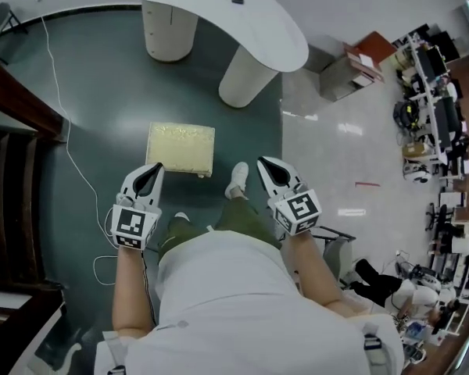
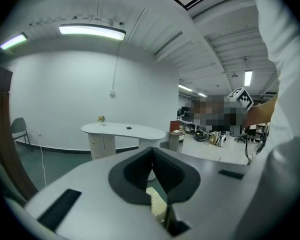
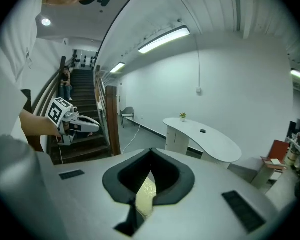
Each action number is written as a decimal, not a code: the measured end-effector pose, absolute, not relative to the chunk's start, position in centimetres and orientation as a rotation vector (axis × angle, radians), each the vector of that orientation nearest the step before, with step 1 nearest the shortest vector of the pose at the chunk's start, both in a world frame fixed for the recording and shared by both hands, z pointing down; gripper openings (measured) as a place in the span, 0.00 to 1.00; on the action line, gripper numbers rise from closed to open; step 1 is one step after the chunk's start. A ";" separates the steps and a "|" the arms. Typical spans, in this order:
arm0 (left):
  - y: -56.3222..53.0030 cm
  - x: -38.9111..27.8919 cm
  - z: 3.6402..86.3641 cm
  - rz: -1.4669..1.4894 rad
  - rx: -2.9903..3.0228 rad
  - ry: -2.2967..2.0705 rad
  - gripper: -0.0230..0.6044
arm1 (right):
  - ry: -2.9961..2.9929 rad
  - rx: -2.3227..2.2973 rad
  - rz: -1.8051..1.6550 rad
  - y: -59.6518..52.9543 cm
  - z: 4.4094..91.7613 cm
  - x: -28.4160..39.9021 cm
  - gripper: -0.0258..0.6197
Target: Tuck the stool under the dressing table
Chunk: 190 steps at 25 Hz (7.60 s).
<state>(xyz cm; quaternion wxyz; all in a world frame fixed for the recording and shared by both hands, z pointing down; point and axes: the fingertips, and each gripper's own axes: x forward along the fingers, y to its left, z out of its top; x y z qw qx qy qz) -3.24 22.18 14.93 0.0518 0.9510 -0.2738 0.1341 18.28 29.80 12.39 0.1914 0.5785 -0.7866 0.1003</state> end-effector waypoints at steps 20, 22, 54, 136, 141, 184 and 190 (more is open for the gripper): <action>11.6 2.3 22.0 0.602 2.211 -1.505 0.04 | -2.490 0.764 0.406 6.5 22.0 23.9 0.05; 11.8 2.4 22.9 0.589 2.123 -1.563 0.04 | -2.492 0.666 0.411 5.5 23.4 23.5 0.05; 22.1 2.8 53.9 0.500 1.691 -1.187 0.19 | -1.966 0.227 0.323 6.6 54.4 21.5 0.16; 3.5 26.0 76.4 0.560 1.446 -1.050 0.10 | -1.768 0.130 0.453 -7.3 76.1 35.4 0.40; 0.3 26.8 76.3 0.534 1.444 -1.065 0.06 | -1.770 0.154 0.488 -7.8 75.8 36.8 0.40; 11.2 -2.6 79.6 0.896 1.573 -0.818 0.05 | -1.464 0.958 0.800 6.6 77.8 27.6 0.49; 11.4 -2.6 80.4 0.943 1.551 -0.834 0.04 | -1.478 1.003 0.824 6.4 78.3 27.8 0.48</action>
